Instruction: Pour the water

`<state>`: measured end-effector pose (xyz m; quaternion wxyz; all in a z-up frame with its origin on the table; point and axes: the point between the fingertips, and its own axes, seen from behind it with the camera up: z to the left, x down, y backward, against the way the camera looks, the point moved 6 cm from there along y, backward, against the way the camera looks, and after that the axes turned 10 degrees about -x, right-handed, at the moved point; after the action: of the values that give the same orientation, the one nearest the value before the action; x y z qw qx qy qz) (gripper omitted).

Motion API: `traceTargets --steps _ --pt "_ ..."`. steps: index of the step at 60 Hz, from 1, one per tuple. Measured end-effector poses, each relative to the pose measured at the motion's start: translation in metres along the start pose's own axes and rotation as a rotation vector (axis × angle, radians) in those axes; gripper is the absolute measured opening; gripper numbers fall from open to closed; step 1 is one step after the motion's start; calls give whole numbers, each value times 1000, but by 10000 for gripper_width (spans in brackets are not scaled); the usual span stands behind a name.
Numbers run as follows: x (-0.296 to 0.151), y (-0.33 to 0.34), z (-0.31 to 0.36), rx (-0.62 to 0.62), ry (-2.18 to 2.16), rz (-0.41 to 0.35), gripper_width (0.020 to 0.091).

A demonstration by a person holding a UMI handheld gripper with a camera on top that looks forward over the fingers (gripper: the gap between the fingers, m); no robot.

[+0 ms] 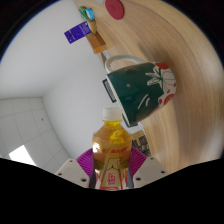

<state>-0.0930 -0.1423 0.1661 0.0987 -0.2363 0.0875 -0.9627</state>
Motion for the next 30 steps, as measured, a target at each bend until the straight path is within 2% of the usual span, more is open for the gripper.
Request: traceTargets --steps 9,14,17,21,24,26,30 --pt "3 -1 4 9 -63 4 435" --pt "13 2 3 28 7 63 435" --pt "19 8 15 5 126 94 435" --pt "16 9 66 -39 368 103 439" --pt "-5 17 90 -109 612 92 437" --pt "-19 11 130 -116 773 57 436" --pt "-52 20 170 -135 1148 9 437"
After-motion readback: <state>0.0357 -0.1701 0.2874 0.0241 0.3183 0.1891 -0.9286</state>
